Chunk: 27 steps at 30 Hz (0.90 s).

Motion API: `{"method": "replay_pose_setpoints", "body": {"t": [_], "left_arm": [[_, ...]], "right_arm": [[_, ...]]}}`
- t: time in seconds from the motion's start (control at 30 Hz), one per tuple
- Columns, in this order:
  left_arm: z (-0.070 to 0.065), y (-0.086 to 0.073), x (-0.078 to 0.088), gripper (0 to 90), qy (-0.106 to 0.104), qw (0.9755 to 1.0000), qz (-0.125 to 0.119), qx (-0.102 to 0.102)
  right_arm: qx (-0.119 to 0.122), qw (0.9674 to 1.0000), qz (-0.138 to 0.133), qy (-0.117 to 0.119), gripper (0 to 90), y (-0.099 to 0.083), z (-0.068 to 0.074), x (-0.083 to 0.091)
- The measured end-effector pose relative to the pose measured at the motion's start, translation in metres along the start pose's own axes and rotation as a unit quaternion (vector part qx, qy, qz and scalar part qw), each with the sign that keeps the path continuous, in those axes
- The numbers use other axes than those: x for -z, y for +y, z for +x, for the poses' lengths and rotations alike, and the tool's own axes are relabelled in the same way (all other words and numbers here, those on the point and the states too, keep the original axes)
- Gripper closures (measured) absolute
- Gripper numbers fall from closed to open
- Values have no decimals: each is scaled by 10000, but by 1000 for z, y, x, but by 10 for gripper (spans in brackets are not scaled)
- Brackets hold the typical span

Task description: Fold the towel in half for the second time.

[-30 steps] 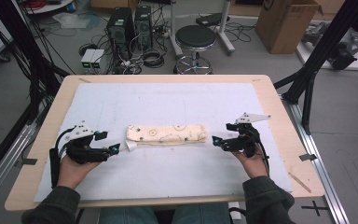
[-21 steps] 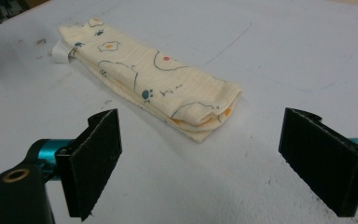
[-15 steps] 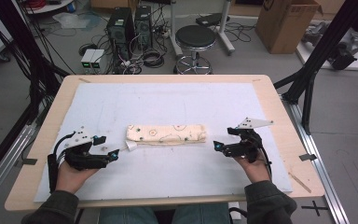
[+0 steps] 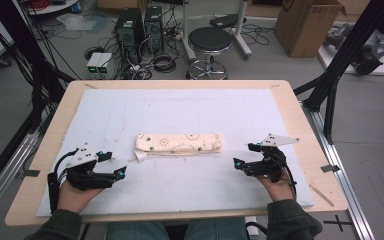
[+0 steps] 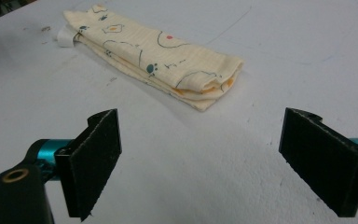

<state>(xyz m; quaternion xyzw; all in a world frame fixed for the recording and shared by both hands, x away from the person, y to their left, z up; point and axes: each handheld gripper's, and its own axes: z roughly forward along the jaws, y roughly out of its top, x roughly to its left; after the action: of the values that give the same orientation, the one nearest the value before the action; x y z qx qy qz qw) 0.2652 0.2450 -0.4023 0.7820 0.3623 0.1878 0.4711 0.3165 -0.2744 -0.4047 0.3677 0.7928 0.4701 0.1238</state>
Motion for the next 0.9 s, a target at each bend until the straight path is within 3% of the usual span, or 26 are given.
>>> {"method": "replay_pose_setpoints", "body": {"t": [0.43, 0.9], "left_arm": [[-4, -10, 10, 248, 15, 10000, 29, -47], [-6, -17, 10, 248, 14, 10000, 36, -75]], "right_arm": [[-118, 9997, -123, -183, 122, -18, -1, 17], [-80, 9998, 48, -154, 121, -32, 5, 23]]}}
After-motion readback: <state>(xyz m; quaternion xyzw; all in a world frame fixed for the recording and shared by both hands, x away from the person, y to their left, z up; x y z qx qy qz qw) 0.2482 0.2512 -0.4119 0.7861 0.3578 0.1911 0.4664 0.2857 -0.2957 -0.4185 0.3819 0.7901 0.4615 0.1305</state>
